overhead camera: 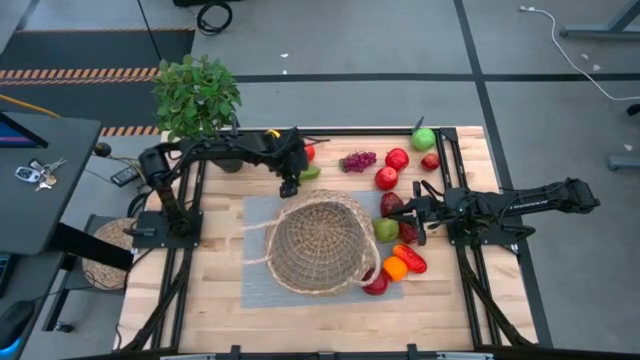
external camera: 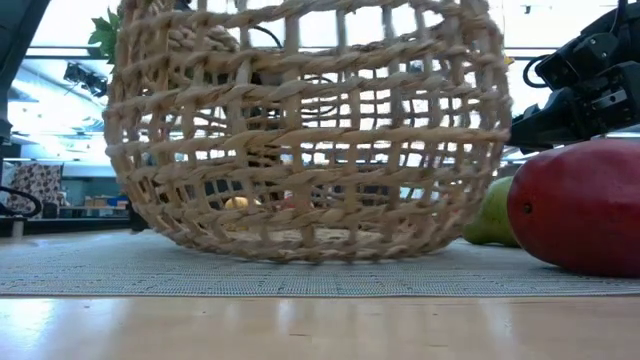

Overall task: Build produce basket
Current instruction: Put the cucumber into the basket

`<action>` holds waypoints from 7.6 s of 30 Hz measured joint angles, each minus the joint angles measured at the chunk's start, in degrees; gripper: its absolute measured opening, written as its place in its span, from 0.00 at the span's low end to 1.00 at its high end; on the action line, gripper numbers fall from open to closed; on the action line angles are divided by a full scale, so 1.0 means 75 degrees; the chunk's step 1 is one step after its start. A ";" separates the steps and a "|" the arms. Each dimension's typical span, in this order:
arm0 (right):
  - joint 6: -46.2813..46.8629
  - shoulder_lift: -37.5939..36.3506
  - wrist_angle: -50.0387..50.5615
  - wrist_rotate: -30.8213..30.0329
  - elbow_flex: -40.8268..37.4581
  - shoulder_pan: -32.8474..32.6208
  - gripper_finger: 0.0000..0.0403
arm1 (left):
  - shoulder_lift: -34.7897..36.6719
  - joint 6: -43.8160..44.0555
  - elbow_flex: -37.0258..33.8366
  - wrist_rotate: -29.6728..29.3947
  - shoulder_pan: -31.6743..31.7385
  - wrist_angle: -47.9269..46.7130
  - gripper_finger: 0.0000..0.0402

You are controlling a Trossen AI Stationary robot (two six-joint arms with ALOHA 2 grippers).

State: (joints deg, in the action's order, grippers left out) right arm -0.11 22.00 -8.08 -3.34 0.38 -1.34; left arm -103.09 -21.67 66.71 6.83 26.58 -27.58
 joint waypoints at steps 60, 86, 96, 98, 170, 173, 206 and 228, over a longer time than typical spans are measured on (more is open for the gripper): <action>0.0000 0.0001 -0.0055 -0.0002 0.0000 0.0002 0.15 | 0.5333 0.1013 0.0005 -0.2567 -0.0870 0.1163 0.37; 0.0001 0.0003 -0.0055 -0.0002 0.0000 0.0001 0.15 | 0.5602 0.4078 0.0048 -0.2047 -0.3529 0.1681 0.37; 0.0002 0.0003 -0.0181 0.0001 0.0000 -0.0001 0.15 | 0.4388 0.3921 0.1517 -0.2020 -0.4535 0.0320 0.37; 0.0000 0.0013 -0.0203 0.0001 0.0000 -0.0001 0.15 | 0.4148 0.3852 0.1744 -0.2043 -0.4651 0.0030 0.37; 0.0002 0.0015 -0.0396 0.0000 0.0000 0.0001 0.15 | 0.2824 -0.5259 0.2595 -0.4272 -0.5288 -0.0541 0.37; 0.0000 0.0015 -0.0399 0.0000 0.0000 -0.0001 0.15 | 0.2875 -0.4531 0.2595 -0.3163 -0.5081 -0.0339 0.37; 0.0001 0.0015 -0.0402 0.0001 0.0000 0.0002 0.15 | 0.3090 0.2821 0.2546 0.2270 -0.3758 0.0157 0.37; 0.0002 0.0015 -0.0519 -0.0002 0.0000 0.0002 0.15 | 0.0871 0.4301 0.3857 0.0652 -0.4844 -0.2932 0.37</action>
State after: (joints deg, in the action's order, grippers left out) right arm -0.10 22.11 -11.97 -3.36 0.38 -1.32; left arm -96.56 10.58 95.63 11.72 -9.75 -49.57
